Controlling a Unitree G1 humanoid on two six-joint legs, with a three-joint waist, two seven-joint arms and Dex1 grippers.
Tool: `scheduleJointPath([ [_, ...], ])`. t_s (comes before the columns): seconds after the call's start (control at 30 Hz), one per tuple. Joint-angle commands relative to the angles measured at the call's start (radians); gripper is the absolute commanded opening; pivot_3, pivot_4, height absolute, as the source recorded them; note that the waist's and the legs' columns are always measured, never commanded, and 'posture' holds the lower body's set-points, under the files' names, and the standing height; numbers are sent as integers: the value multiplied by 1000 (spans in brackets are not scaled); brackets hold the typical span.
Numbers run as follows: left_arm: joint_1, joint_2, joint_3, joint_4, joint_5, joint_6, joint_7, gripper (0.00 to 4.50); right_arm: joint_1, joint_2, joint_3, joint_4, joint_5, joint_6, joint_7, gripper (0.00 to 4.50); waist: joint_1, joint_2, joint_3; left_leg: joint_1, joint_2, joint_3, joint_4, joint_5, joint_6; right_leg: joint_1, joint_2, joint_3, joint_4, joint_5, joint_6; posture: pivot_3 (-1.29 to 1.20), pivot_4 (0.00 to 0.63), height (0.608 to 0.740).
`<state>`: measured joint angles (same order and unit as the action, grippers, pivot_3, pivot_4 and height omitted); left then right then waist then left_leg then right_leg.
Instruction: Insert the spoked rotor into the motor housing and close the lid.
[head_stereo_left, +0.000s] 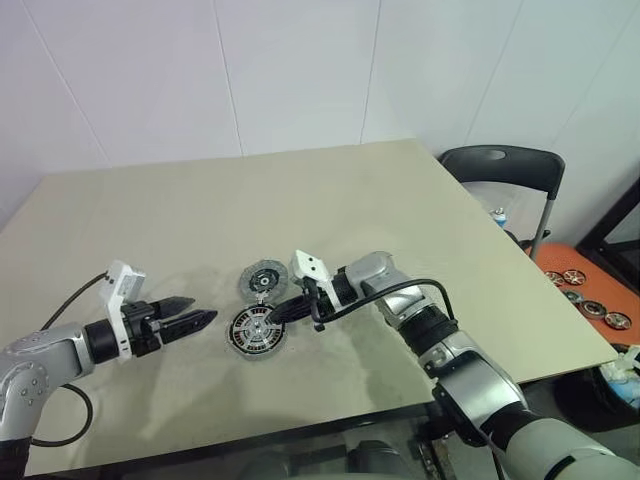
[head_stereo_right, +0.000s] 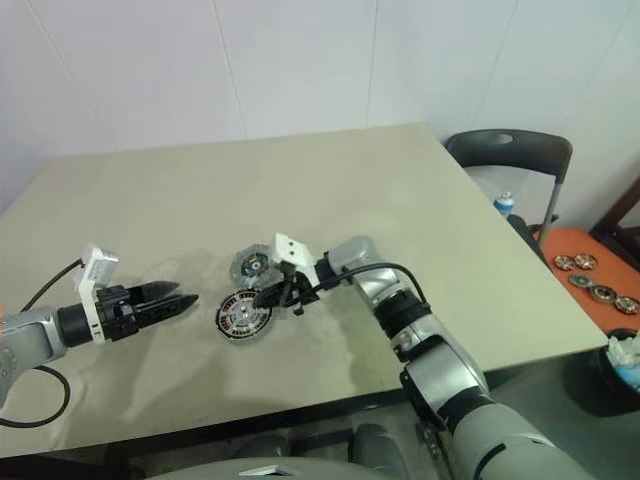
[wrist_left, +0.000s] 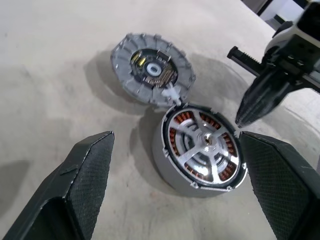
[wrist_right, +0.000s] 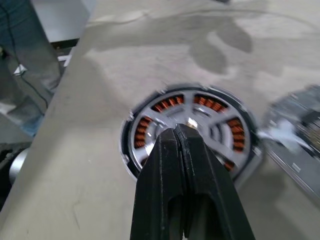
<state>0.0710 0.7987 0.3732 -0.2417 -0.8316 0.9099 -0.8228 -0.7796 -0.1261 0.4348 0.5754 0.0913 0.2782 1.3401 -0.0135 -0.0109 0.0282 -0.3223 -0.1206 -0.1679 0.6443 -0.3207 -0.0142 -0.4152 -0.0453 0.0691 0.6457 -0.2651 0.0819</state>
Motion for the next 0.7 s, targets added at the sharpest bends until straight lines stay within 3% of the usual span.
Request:
scheduleJointPath([
  [0.03, 4, -3, 28, -25, 0, -15, 10, 4272, -11, 20, 13, -23, -8, -13, -1, 0, 1, 0, 0, 0, 0, 0, 0, 0, 0, 0, 0, 0, 0, 0, 0, 0, 0, 740],
  [0.37, 32, -52, 30, -56, -14, -12, 55, 4272, -35, 132, 2, 90, -32, -64, -94, 0, -1, 0, 0, 0, 0, 0, 0, 0, 0, 0, 1, 0, 1, 0, 0, 0, 0, 740],
  [0.7, 55, -66, 39, -66, -22, -15, 70, 4272, -85, 168, -63, 157, -2, -65, -105, 0, -1, 0, 0, 1, 0, 0, 0, 0, 0, 0, 1, 0, 1, 0, 0, 0, 0, 740],
])
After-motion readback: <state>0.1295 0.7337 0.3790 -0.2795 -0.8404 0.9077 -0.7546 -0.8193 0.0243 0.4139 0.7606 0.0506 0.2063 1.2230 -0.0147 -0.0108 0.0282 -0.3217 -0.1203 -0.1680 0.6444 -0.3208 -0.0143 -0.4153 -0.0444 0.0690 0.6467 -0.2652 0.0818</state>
